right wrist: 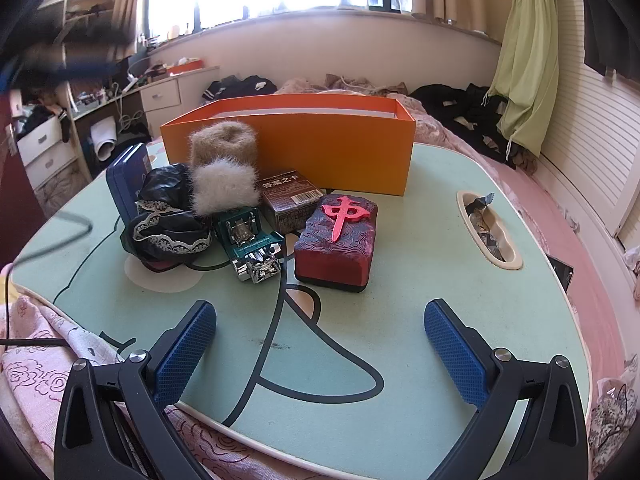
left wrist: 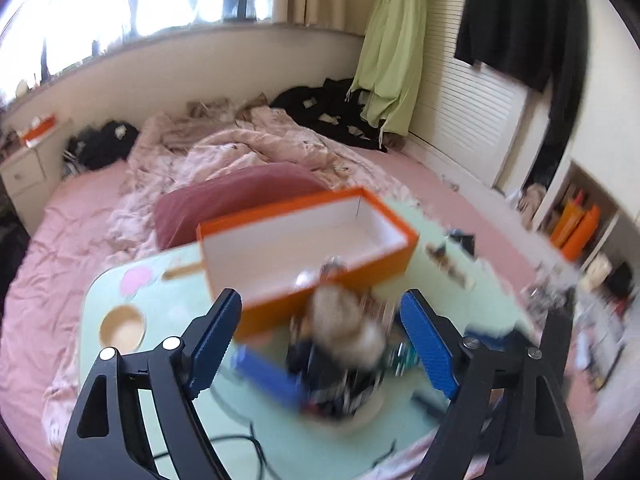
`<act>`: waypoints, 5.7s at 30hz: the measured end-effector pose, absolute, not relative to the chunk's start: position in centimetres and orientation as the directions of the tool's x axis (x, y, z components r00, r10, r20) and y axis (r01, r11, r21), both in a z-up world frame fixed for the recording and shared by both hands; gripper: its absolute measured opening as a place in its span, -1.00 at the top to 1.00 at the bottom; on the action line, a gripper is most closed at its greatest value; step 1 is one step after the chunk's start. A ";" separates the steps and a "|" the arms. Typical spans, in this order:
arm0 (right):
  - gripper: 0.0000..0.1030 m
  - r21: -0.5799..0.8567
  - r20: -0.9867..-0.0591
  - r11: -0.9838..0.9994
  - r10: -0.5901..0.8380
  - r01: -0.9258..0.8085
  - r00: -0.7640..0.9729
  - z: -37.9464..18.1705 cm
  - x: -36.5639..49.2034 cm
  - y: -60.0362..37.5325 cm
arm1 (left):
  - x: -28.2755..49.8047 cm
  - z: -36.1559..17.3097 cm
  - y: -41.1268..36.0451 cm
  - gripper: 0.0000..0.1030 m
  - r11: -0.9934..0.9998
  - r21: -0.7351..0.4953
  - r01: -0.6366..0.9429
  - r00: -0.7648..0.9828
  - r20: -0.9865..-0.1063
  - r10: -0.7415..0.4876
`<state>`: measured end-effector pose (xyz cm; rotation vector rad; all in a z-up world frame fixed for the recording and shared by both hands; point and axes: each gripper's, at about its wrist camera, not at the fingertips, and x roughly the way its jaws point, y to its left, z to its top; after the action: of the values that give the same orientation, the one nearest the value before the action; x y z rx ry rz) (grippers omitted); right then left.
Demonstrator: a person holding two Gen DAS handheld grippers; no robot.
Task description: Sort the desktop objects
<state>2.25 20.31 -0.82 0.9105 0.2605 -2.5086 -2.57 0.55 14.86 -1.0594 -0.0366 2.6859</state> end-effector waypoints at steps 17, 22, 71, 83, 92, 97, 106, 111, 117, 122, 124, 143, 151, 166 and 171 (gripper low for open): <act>-1.00 -0.020 -0.644 -0.878 -0.354 0.478 -0.678 -1.0 2.2 20.4 | -18.1 4.7 2.0 0.17 -0.952 -0.305 -0.033 -0.152 -0.940 0.306; -1.00 -0.020 -0.645 -0.878 -0.355 0.479 -0.677 -1.0 2.2 20.4 | -19.8 2.4 3.0 -0.18 -0.982 -0.175 -0.070 -0.097 -0.979 0.181; -1.00 -0.015 -0.641 -0.876 -0.362 0.482 -0.677 -0.3 2.2 20.0 | -9.0 7.6 1.0 0.46 -0.982 -0.023 -0.188 -0.512 -0.851 0.118; -1.00 -0.015 -0.641 -0.876 -0.361 0.482 -0.677 -0.4 2.2 20.0 | -5.1 8.9 -2.4 -0.23 -0.983 -0.139 -0.118 -0.615 -0.767 0.182; -1.00 -0.016 -0.641 -0.876 -0.361 0.481 -0.678 -0.5 2.2 20.0 | 2.6 4.5 -2.8 -0.33 -0.994 -0.090 -0.055 -0.647 -0.756 0.104; -1.00 -0.015 -0.641 -0.876 -0.362 0.482 -0.677 -0.5 2.2 20.0 | 2.1 1.7 -0.6 -0.33 -0.997 -0.034 -0.076 -0.602 -0.796 0.073; -1.00 -0.016 -0.641 -0.876 -0.361 0.482 -0.677 -0.5 2.1 20.0 | 1.2 0.0 -0.2 -1.00 -0.998 -0.025 -0.061 -0.610 -0.791 0.057; -1.00 -0.015 -0.641 -0.876 -0.362 0.482 -0.677 -0.5 2.2 20.0 | 1.1 -0.3 -0.6 -1.00 -0.998 -0.026 -0.063 -0.621 -0.782 0.059; -1.00 -0.015 -0.640 -0.876 -0.362 0.482 -0.677 -0.6 2.2 20.0 | 1.2 -0.3 -0.5 -1.00 -0.998 -0.026 -0.062 -0.622 -0.781 0.059; -1.00 -0.015 -0.640 -0.876 -0.362 0.482 -0.678 -0.6 2.2 20.0 | 1.2 -0.3 -0.5 -1.00 -0.998 -0.025 -0.062 -0.622 -0.781 0.059; -1.00 -0.015 -0.640 -0.876 -0.362 0.482 -0.678 -0.6 2.2 20.0 | 1.2 -0.3 -0.5 -1.00 -0.998 -0.025 -0.063 -0.622 -0.781 0.059; -1.00 -0.015 -0.640 -0.876 -0.362 0.483 -0.677 -0.6 2.2 20.0 | 1.3 -0.3 -0.4 -1.00 -0.998 -0.026 -0.061 -0.622 -0.781 0.058; -0.99 0.032 -0.617 -0.890 -0.375 0.455 -0.691 1.0 1.8 21.3 | 1.2 -0.3 -0.3 -1.00 -0.998 -0.032 -0.061 -0.622 -0.781 0.063; -0.86 -0.001 -0.755 -0.900 -0.285 0.436 -0.590 7.6 -12.2 11.7 | 1.1 -0.3 -0.1 -1.00 -0.997 -0.031 -0.064 -0.625 -0.778 0.064; -0.85 0.040 -0.777 -0.903 -0.297 0.427 -0.555 6.3 -13.3 12.0 | 1.1 -0.3 -0.1 -1.00 -0.998 -0.031 -0.063 -0.625 -0.778 0.064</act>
<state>-13.35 12.02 6.25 1.1821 0.2134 -2.4474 1.09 -0.12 -0.31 -1.3262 -0.0009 2.7698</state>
